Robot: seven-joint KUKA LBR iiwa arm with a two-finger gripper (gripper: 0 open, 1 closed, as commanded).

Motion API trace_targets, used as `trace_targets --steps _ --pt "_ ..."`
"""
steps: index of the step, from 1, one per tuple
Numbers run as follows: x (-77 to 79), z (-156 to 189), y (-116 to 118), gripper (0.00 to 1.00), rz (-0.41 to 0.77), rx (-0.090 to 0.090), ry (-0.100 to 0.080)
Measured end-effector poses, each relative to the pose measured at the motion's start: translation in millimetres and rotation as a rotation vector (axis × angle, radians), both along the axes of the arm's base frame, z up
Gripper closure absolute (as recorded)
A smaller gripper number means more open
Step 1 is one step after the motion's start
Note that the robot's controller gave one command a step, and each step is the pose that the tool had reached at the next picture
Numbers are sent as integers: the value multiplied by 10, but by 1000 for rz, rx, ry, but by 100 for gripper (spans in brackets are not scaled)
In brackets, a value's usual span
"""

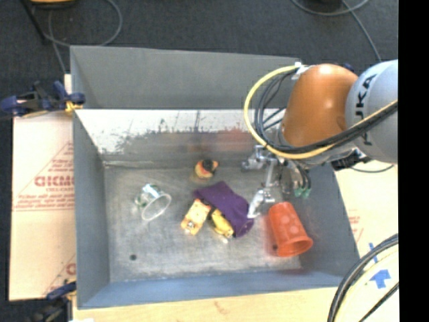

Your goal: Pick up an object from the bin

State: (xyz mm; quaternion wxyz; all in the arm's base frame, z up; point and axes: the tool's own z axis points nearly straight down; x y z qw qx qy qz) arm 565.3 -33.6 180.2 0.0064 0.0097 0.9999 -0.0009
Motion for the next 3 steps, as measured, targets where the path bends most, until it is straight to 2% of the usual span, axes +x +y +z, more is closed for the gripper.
trace_targets --steps 1,2,3 --pt "91 -979 307 100 109 -8 1" --pt "91 -979 307 100 109 -8 1" --pt "52 -748 289 100 104 -2 13"
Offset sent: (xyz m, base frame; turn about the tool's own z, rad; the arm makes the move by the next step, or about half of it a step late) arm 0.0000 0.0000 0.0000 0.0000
